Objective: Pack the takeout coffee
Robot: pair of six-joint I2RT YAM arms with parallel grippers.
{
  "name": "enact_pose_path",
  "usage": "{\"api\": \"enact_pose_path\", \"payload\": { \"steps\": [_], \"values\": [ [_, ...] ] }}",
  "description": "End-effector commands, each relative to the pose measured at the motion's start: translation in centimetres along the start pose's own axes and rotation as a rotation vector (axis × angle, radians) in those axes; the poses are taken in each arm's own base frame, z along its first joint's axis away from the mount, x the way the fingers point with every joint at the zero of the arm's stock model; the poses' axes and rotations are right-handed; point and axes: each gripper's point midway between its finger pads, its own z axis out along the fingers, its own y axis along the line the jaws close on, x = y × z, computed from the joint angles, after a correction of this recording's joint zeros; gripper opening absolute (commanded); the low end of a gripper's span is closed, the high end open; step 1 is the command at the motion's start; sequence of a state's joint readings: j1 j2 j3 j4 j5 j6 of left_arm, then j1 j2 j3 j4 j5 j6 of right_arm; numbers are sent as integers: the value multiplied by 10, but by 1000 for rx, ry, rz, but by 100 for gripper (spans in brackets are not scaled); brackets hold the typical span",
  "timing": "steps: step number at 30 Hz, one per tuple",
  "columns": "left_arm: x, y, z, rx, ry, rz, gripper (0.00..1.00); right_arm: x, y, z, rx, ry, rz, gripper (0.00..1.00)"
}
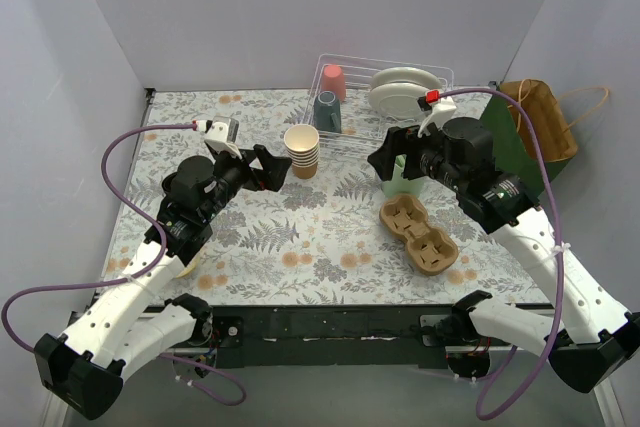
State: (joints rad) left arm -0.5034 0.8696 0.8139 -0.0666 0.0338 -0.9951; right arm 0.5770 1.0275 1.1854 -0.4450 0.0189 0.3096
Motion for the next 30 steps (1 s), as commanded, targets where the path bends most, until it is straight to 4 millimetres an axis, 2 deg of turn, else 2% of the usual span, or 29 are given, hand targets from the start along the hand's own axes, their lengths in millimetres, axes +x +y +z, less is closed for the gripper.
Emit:
{"api": "enact_pose_path", "payload": {
  "steps": [1,4,7,10,12,13,14,15,17,18,19,24,28,29,30],
  "values": [
    [-14,-1,-2,-6,-43,7,98,-13,3,-4,-4,-47,8,99],
    [-13,-1,-1,-10,-36,6,98,-17,-5,-5,43,-68,23,98],
    [-15,10,-1,-68,-49,9,98,-27,-12,-4,94,-102,46,98],
    [-17,19,-1,-121,-59,8,98,-39,-9,0,92,-123,45,96],
    [-19,28,-3,-174,-74,2,98,-57,-3,3,79,-154,53,90],
    [-21,31,-4,-195,-83,-1,98,-54,-7,18,106,-127,73,84],
    [-23,40,-6,-242,-96,-5,98,-73,-2,18,101,-153,82,81],
    [-25,43,-7,-262,-104,-9,98,-65,-5,39,120,-100,95,77],
    [-26,48,-10,-294,-112,-11,98,-68,-1,56,111,-70,106,66],
    [-27,50,-12,-308,-123,-18,98,-68,1,75,108,-54,119,62],
    [-29,51,-13,-313,-130,-20,98,-67,3,85,104,-43,126,55],
    [-29,53,-15,-324,-141,-25,98,-55,8,141,107,18,159,49],
    [-30,52,-15,-319,-142,-29,98,-42,23,173,112,72,139,47],
    [-30,52,-15,-316,-141,-27,98,-38,25,179,120,85,131,47],
    [-29,52,-15,-316,-140,-28,98,-24,27,190,127,123,115,47]
  ]
}}
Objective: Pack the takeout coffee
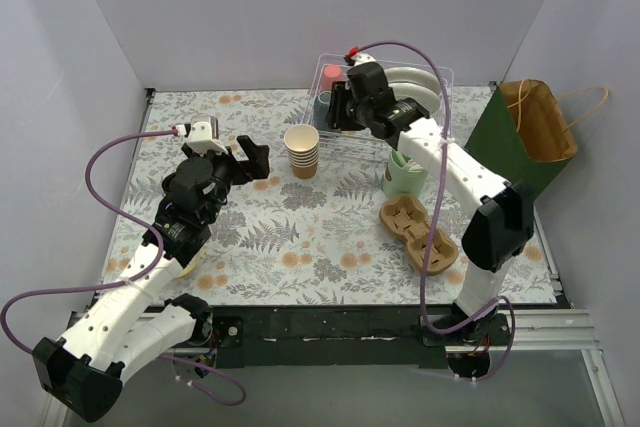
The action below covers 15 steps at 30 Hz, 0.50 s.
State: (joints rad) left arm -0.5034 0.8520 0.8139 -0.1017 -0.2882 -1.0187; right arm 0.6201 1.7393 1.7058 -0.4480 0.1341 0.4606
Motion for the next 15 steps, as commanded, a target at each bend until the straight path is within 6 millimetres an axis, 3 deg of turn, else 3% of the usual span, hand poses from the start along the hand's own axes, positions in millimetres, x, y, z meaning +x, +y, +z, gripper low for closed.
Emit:
{"api": "enact_pose_path", "payload": {
  "steps": [1,6,15],
  "values": [
    [-14,0,-5,-8,-40,-13,98,-13,31,11,-25,-24,-19,47],
    [-13,-1,-5,-2,-36,-14,98,7,32,33,15,25,-49,46],
    [-14,-4,-6,15,-35,-11,98,24,27,55,46,58,-63,41]
  ]
}}
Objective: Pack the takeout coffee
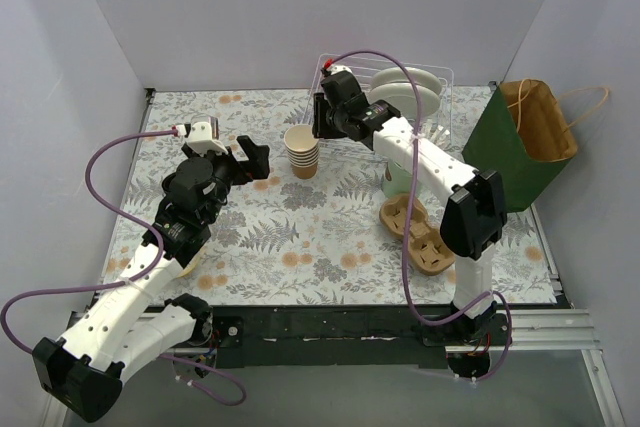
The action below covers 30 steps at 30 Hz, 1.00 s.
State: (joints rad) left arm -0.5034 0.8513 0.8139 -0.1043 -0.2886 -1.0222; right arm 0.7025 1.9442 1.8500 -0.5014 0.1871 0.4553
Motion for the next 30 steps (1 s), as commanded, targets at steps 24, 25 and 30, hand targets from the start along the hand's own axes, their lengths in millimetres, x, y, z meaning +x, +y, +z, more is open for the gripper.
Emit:
{"api": "enact_pose_path", "payload": {
  "steps": [24,25,30],
  "values": [
    [-18,-4,-7,15,-45,-4,98,-7,4,26,33,-29,38,17],
    [-18,-4,-7,13,-46,-4,98,-7,4,26,33,-29,40,17],
    [-19,-3,-8,12,-51,-6,98,-4,4,31,33,-12,52,22]
  ]
}}
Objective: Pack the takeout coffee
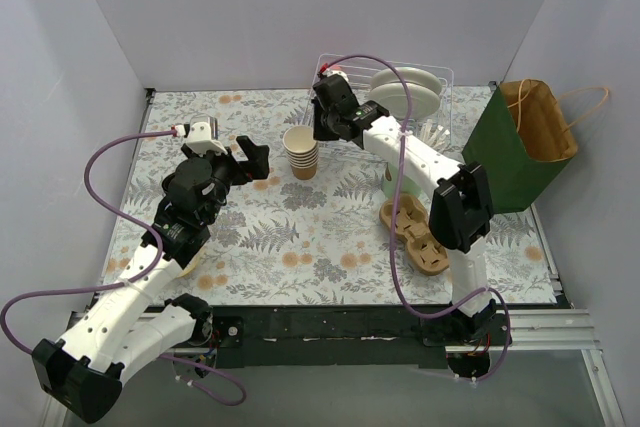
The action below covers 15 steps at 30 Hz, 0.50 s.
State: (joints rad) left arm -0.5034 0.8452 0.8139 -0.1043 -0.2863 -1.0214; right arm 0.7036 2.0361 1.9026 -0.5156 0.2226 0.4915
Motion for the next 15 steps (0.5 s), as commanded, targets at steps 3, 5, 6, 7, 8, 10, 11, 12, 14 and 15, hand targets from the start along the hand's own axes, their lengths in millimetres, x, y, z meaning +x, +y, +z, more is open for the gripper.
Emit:
{"api": "enact_pose_path", "payload": {
  "steps": [3,5,6,7,8,10,11,12,14,15],
  "values": [
    [-17,-4,-6,12,-44,-4,98,-11,12,5,-18,-24,32,25],
    [-18,-3,-7,11,-45,-5,98,-8,11,7,-13,-13,33,25],
    [-18,-3,-7,10,-47,-5,98,-8,11,7,-11,-12,34,21],
    [-18,-3,-7,10,-47,-5,98,-8,10,6,-6,-13,36,19],
    [-18,-3,-7,8,-48,-5,98,-9,9,5,-3,-17,36,17],
    [-18,-3,-7,8,-48,-4,98,-13,8,3,3,-30,39,13],
    [-18,-3,-7,8,-48,-4,98,-15,9,1,0,-36,37,12],
    [-18,-3,-8,10,-49,-4,98,-16,9,0,1,-41,38,12],
    [-18,-3,-7,8,-48,-4,98,-22,12,-5,-9,-56,43,15],
    [-18,-3,-7,8,-48,-4,98,-24,12,-6,-11,-62,47,21]
  ]
}}
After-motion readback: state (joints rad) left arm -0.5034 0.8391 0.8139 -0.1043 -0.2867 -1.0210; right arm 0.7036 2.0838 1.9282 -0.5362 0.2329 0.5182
